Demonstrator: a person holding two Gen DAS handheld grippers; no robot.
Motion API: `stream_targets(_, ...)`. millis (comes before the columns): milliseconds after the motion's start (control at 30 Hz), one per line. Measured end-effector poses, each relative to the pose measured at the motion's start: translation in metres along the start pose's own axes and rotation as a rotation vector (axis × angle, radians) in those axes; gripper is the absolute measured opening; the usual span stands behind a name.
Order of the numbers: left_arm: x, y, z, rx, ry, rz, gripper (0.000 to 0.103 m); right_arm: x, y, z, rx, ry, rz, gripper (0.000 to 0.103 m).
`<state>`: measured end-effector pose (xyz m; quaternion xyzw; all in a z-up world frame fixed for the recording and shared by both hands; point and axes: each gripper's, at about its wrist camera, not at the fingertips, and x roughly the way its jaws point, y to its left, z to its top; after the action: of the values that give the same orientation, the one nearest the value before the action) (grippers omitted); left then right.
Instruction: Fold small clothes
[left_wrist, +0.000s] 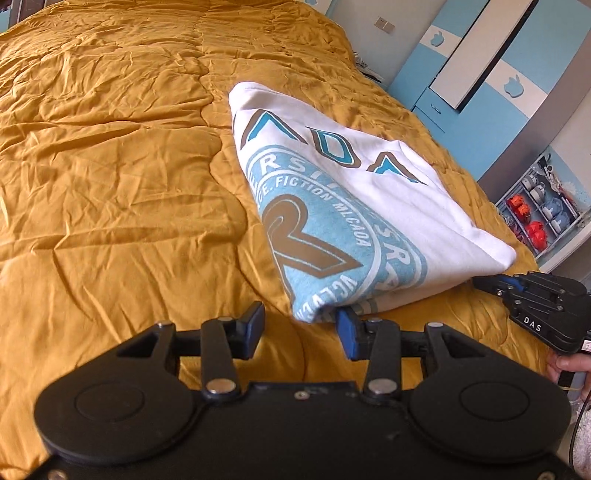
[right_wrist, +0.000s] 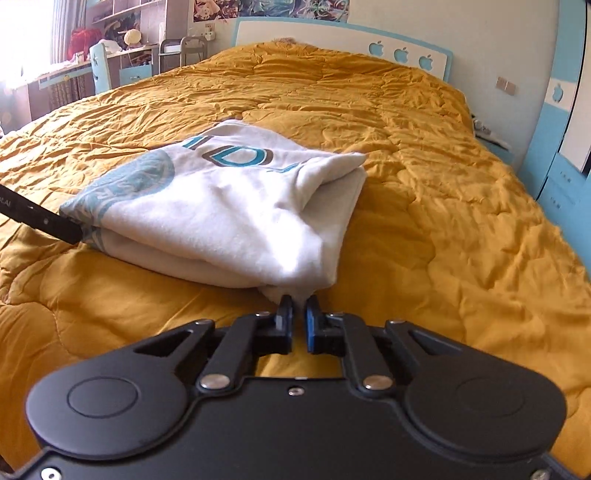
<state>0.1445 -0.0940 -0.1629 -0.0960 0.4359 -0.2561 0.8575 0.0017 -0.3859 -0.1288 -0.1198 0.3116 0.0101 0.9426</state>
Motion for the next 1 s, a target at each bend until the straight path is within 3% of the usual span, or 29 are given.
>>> stream_targets(100,-0.001,0.002,0.002,-0.011,-0.016,0.008,0.045,0.003,-0.01,0.009,-0.046,0.034,-0.009,0.005)
stream_targets(200,-0.002,0.0,0.001,-0.004,-0.031,0.024,0.047,0.019,-0.011,-0.002,-0.058,0.096,0.014,0.005)
stream_targets(367,-0.003,-0.003,-0.002,0.007,-0.052,0.036,0.044,0.003,-0.006,-0.012,-0.051,0.045,0.005,0.011)
stream_targets(633,0.0,-0.007,-0.001,0.04,-0.052,0.036,0.044,-0.042,-0.05,0.002,0.277,-0.128,0.188,0.022)
stream_targets(700,0.001,-0.008,0.0,0.042,-0.049,0.039,0.044,-0.034,-0.055,0.015,0.307,-0.143,0.211,0.025)
stream_targets(833,0.003,-0.009,0.0,0.049,-0.041,0.041,0.044,0.016,-0.063,0.045,0.36,-0.095,0.269,0.03)
stream_targets(1000,0.005,-0.01,0.0,0.056,-0.036,0.042,0.044,0.075,-0.084,0.061,0.553,-0.008,0.373,0.03)
